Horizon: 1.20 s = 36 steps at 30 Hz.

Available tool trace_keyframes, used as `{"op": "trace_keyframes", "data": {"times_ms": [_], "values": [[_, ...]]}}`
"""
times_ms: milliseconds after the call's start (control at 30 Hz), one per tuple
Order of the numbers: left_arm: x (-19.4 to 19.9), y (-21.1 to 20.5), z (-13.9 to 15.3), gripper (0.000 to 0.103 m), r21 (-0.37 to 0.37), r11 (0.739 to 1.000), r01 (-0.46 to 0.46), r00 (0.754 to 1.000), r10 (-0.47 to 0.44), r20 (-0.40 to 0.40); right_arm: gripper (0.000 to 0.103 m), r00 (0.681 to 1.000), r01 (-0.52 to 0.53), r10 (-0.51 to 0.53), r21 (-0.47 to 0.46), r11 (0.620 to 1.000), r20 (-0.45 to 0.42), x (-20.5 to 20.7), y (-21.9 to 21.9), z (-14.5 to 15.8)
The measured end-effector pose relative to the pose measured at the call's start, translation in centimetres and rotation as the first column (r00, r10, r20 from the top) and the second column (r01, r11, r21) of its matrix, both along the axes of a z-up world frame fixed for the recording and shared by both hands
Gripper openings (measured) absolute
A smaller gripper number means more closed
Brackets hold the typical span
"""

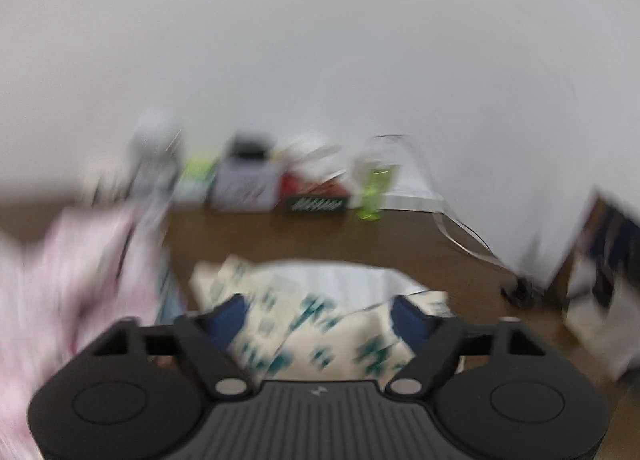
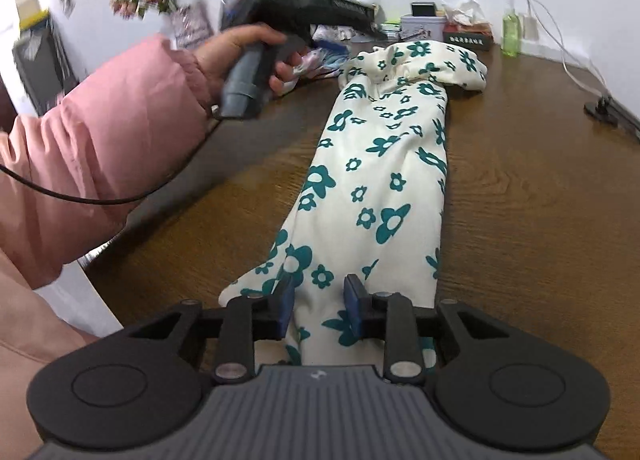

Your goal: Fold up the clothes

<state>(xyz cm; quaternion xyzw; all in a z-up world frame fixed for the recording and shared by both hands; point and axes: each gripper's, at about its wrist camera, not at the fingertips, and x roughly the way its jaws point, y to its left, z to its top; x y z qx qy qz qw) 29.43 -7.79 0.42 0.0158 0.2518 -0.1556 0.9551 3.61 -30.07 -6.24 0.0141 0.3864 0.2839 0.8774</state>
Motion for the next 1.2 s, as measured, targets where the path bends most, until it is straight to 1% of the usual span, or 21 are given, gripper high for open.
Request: {"op": "trace_keyframes", "data": {"times_ms": [33,67,100,167,267,300,333,367,400,433,500,567,633,667,700,767,967,1000,1067,1100,1200], "values": [[-0.4,-1.7,0.8,0.088,0.085,0.995,0.048,0.998,-0.051,0.035,0.028,1.0,0.003,-0.003,0.011,1.0,-0.003,0.1,-0.2,0.0],[-0.5,-4.5,0.7,0.088,0.215,0.97,0.115,0.991,-0.127,0.044,0.028,1.0,0.005,-0.005,0.023,1.0,-0.005,0.1,-0.4,0.0],[-0.7,-7.2,-0.1,0.088,0.338,0.93,0.147,0.984,-0.171,0.043,0.028,1.0,0.007,-0.007,0.032,0.999,-0.007,0.2,-0.6,0.0],[-1.0,-12.5,-1.6,0.088,0.565,0.801,0.198,0.966,-0.256,0.024,0.029,1.0,0.008,-0.008,0.041,0.999,-0.008,0.3,-0.6,-0.1],[1.1,-18.1,-5.0,0.086,0.736,0.649,0.195,0.969,-0.241,-0.044,0.029,1.0,0.005,-0.005,0.049,0.999,-0.011,0.5,-0.6,-0.1],[2.0,-19.2,-6.1,0.084,0.766,0.61,0.2,0.972,-0.223,-0.075,0.029,1.0,0.004,-0.003,0.052,0.999,-0.012,0.5,-0.6,-0.1],[3.0,-19.9,-7.0,0.076,0.79,0.58,0.199,0.975,-0.198,-0.1,0.029,1.0,0.003,-0.002,0.054,0.999,-0.013,0.5,-0.7,-0.1],[3.9,-20.4,-7.6,0.051,0.803,0.566,0.184,0.98,-0.167,-0.107,0.029,1.0,0.002,-0.001,0.057,0.998,-0.014,0.6,-0.7,-0.1],[4.8,-20.1,-7.4,0.033,0.792,0.586,0.172,0.985,-0.127,-0.119,0.029,1.0,0.0,0.0,0.06,0.998,-0.015,0.7,-0.7,-0.1],[5.8,-19.8,-7.2,0.005,0.78,0.605,0.158,0.987,-0.088,-0.131,0.029,1.0,0.0,0.001,0.064,0.998,-0.016,0.7,-0.8,-0.1],[7.8,-16.7,-4.8,0.006,0.616,0.777,0.132,0.986,-0.036,-0.166,0.029,1.0,-0.001,0.002,0.074,0.997,-0.017,0.8,-0.9,-0.1],[9.6,-13.0,-2.6,0.005,0.408,0.91,0.076,0.981,0.004,-0.193,0.029,1.0,0.002,0.0,0.084,0.997,-0.018,0.6,-1.0,-0.2],[11.2,-8.2,-1.3,0.005,0.142,0.99,0.002,0.973,0.031,-0.229,0.029,1.0,0.005,-0.003,0.092,0.996,-0.019,0.5,-1.1,-0.2],[11.9,-5.6,-0.9,0.005,-0.006,0.999,-0.04,0.965,0.037,-0.258,0.029,1.0,0.008,-0.006,0.096,0.995,-0.02,0.6,-1.1,-0.2],[12.6,-2.9,-0.5,0.005,-0.153,0.985,-0.086,0.957,0.039,-0.288,0.029,1.0,0.012,-0.01,0.1,0.995,-0.022,0.6,-1.1,-0.2],[13.3,1.5,-1.8,0.006,-0.352,0.921,-0.166,0.937,0.036,-0.347,0.029,0.999,0.023,-0.02,0.11,0.994,-0.027,0.5,-1.2,-0.2],[13.2,7.2,-6.9,0.013,-0.553,0.752,-0.359,0.888,0.093,-0.45,0.029,0.998,0.055,-0.051,0.122,0.991,-0.039,0.6,-1.3,0.0],[13.2,7.8,-7.2,0.015,-0.563,0.739,-0.37,0.887,0.101,-0.451,0.029,0.998,0.06,-0.055,0.121,0.991,-0.041,0.6,-1.3,0.0],[12.8,8.7,-6.9,0.03,-0.579,0.722,-0.38,0.893,0.124,-0.432,0.029,0.997,0.065,-0.061,0.12,0.991,-0.043,0.6,-1.2,0.0],[12.6,9.0,-6.5,0.033,-0.586,0.722,-0.367,0.903,0.125,-0.411,0.029,0.997,0.068,-0.063,0.119,0.991,-0.043,0.6,-1.2,0.0],[11.6,9.7,-4.3,0.041,-0.55,0.767,-0.331,0.922,0.139,-0.361,0.029,0.996,0.077,-0.072,0.116,0.99,-0.046,0.7,-1.0,0.0]]}}
